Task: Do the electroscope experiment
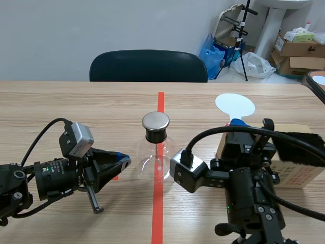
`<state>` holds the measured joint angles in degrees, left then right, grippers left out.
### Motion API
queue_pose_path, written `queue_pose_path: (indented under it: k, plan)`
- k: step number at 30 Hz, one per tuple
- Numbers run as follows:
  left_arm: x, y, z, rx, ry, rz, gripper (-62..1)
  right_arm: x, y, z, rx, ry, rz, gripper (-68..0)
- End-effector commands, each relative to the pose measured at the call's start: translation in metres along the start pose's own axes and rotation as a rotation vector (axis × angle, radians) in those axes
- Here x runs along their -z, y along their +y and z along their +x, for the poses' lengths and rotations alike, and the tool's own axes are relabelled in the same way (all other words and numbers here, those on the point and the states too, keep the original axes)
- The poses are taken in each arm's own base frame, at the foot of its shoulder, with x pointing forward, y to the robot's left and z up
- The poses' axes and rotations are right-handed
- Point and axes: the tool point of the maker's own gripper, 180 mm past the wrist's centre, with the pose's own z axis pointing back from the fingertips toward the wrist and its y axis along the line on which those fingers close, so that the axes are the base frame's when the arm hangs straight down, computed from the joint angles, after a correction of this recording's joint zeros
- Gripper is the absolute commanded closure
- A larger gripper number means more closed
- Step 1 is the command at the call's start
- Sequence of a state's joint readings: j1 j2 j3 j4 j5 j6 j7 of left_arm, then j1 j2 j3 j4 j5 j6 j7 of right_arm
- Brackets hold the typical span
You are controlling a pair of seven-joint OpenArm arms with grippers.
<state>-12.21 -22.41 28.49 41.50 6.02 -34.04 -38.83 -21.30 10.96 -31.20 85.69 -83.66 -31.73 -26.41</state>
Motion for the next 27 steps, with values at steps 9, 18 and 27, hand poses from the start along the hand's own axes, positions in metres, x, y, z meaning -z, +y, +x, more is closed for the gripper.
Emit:
queue_pose_path:
  k: [9, 18, 27]
  plan:
    - [0.0, 0.004, 0.009, 0.018, -0.027, 0.005, -3.0, 0.004, -0.008, -0.004, 0.004, 0.015, -0.031, -1.3]
    - [0.0, 0.004, 0.009, 0.018, -0.027, 0.005, -3.0, 0.004, -0.008, 0.002, 0.003, -0.021, -0.031, -1.3]
    - [0.0, 0.004, 0.009, 0.018, -0.027, 0.005, -3.0, 0.0, -0.008, 0.035, 0.0, -0.206, -0.031, -1.3]
